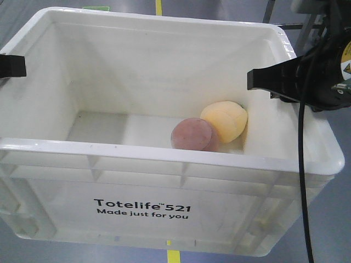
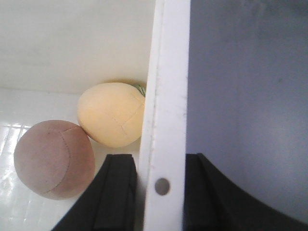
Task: Place moving items into box and shelve
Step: 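Hold the tote rims with both grippers as the base turns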
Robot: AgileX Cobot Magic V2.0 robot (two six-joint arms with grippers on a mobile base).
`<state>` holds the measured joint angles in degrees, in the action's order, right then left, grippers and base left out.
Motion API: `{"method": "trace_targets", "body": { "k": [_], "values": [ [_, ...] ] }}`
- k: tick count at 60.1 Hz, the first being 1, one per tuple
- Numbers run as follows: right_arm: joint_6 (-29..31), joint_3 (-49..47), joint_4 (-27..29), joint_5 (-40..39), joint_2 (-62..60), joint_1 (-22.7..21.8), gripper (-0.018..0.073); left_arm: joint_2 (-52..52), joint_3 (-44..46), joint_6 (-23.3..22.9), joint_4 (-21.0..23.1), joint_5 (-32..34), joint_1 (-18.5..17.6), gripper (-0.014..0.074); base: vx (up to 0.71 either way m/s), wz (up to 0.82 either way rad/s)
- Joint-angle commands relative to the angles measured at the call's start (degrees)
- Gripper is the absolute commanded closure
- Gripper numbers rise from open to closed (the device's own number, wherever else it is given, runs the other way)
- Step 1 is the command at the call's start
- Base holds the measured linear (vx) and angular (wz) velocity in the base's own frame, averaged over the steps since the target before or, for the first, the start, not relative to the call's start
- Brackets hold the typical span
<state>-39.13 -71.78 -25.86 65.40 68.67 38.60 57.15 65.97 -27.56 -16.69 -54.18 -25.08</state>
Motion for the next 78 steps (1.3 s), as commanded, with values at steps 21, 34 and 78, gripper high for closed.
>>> {"method": "trace_targets", "body": {
  "k": [21,34,78],
  "values": [
    [0.28,-1.95,-7.13,-2.96,-1.74,-0.36,0.0571,-1.53,2.47,0.16,-4.12,6.97,0.01,0.061,0.36,-0.09],
    [0.28,-1.95,-7.13,-2.96,-1.74,-0.36,0.0571,-1.53,2.47,0.16,-4.12,6.91,0.01,0.061,0.33,-0.09],
    [0.28,-1.95,-7.13,-2.96,-1.74,-0.36,0.0571,-1.53,2.47,0.16,-4.12,6.91,0.01,0.061,0.28,-0.24]
  ]
}}
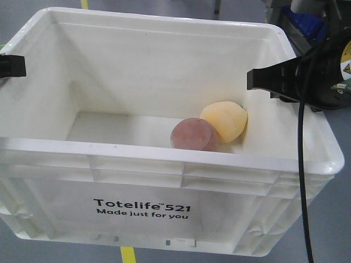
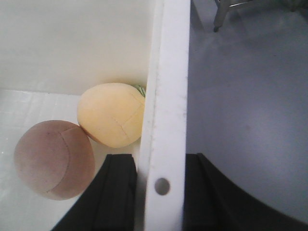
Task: Place moving items into box and shelve
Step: 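Hold the tote rims with both grippers as the base turns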
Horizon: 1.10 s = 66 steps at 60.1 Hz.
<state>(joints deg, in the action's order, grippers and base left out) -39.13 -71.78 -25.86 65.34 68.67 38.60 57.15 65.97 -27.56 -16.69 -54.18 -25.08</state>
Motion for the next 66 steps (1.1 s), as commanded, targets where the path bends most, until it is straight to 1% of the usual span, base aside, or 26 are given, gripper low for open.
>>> {"method": "trace_targets", "body": {
  "k": [1,66],
  "values": [
    [0.28,-1.95,-7.13,-2.9,-1.74,-0.36,0.0571,-1.53,2.47,0.16,-4.12,6.91,0.01,0.061,0.22,-0.43],
    [0.28,-1.95,-7.13,-2.9,-1.74,-0.36,0.0571,-1.53,2.47,0.16,-4.12,6.91,0.01,0.061,0.16,-0.53]
  ]
}}
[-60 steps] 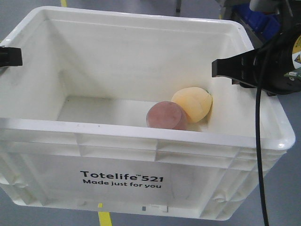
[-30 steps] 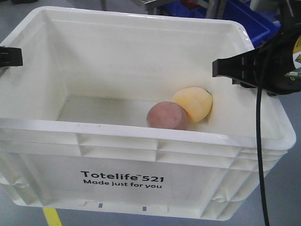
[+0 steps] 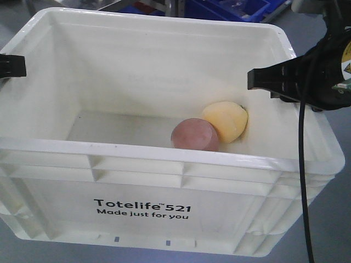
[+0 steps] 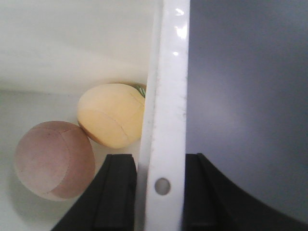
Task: Place moving items into box and shelve
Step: 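Hold the tote rims with both grippers as the base turns, then carry the tote with both grippers along the aisle of blue bins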
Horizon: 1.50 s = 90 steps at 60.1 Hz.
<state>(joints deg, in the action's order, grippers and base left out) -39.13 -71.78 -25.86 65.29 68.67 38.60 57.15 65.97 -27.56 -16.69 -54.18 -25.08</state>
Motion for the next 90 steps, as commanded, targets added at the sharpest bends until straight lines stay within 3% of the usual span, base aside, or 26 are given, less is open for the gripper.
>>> {"method": "trace_targets", "body": {
  "k": [1,90],
  "values": [
    [0.28,-1.95,-7.13,-2.85,-1.74,-0.36,0.0571,-1.53,2.47,0.16,-4.12,6.91,0.01,0.061,0.13,-0.52],
    [0.28,-1.95,-7.13,-2.85,-1.74,-0.36,0.0571,-1.53,2.47,0.16,-4.12,6.91,0.01,0.061,0.12,-0.44]
  ]
}}
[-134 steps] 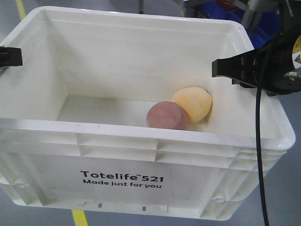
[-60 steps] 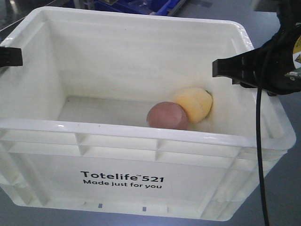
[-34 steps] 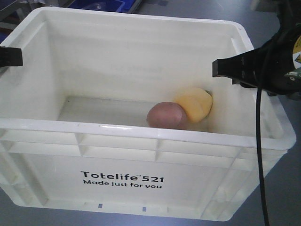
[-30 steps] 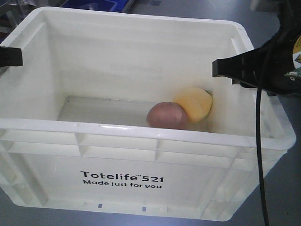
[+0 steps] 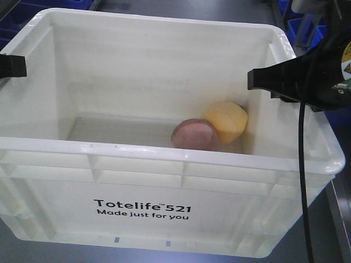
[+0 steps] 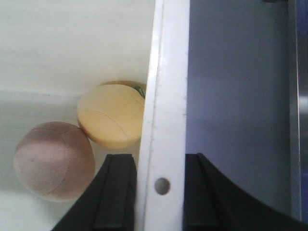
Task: Place moving items into box and shelve
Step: 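Carry the tote with both grippers along the aisle of blue bins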
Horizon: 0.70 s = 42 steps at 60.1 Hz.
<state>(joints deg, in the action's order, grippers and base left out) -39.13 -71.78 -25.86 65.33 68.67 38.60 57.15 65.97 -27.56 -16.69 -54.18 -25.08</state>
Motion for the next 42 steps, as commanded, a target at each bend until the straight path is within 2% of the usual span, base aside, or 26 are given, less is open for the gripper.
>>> {"method": "trace_targets", "body": {
  "k": [1,21,42],
  "values": [
    [0.28,-1.95,-7.13,-2.89,-1.74,-0.36,0.0571,-1.53,2.47,0.16,-4.12,6.91,0.01,0.061,0.13,-0.34],
    [0.28,-1.95,-7.13,-2.89,-1.74,-0.36,0.0571,-1.53,2.47,0.16,-4.12,6.91,0.01,0.061,0.15,-0.25],
    [0.28,-1.95,-7.13,-2.83,-1.74,-0.36,0.0571,-1.54,2.47,0.16,-4.12,6.91,0.01,0.061,0.19,-0.08]
  ]
}}
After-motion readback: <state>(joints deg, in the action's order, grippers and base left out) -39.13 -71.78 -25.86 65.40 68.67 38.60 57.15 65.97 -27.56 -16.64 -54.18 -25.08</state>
